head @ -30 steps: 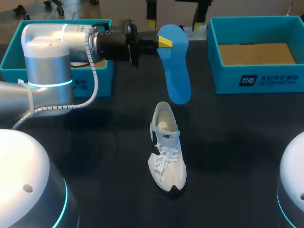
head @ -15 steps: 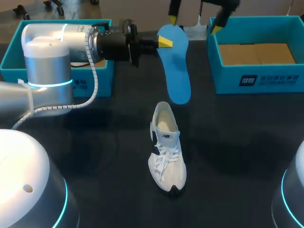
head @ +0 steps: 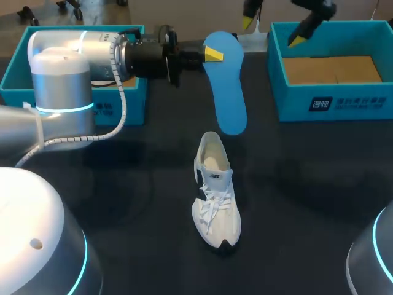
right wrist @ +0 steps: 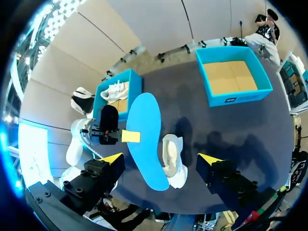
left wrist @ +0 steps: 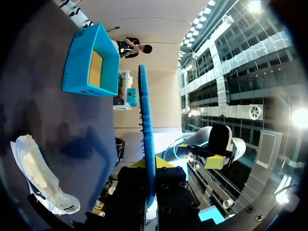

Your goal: Take the shoe out of the shoebox, open the shoe tongue, remove and reinsert the insole, then place the shoe into the shoebox

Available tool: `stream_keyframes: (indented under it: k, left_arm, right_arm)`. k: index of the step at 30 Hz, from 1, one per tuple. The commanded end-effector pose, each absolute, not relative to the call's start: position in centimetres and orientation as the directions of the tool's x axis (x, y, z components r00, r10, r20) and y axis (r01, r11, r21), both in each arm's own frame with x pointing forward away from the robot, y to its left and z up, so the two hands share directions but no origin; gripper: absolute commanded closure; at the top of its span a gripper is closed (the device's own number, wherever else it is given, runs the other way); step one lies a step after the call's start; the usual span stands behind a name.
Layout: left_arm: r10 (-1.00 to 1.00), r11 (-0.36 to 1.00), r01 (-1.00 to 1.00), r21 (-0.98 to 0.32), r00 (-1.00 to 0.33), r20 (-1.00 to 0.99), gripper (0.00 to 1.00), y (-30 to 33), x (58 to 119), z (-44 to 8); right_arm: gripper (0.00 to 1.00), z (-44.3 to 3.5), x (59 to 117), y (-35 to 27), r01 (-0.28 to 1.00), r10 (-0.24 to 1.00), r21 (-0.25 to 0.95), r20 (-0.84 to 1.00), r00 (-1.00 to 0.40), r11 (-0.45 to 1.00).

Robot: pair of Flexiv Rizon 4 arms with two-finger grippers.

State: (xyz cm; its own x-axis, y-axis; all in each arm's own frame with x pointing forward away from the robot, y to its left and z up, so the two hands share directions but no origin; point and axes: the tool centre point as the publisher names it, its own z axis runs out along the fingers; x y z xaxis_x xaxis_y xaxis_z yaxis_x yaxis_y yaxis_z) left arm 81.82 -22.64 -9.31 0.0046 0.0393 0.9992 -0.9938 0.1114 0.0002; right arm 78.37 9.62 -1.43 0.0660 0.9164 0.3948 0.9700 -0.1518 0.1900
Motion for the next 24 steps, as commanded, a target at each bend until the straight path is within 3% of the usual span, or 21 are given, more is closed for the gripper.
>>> stream_keyframes:
  k: [1, 24]
  left_arm:
    - [0.037, 0.112, -0.994, 0.000, 0.004, 0.999, 1.00, -22.6, 81.7, -9.3]
    - [0.037, 0.112, -0.994, 0.000, 0.004, 0.999, 1.00, -22.6, 81.7, -9.3]
  right_arm:
    - [0.00, -2.1, 78.4, 8.6, 0.971, 0.687, 0.175, 0.727, -0.015, -0.163]
    - [0.00, -4.4, 77.9, 7.4, 0.981, 0.286, 0.110, 0.956, -0.060, -0.163]
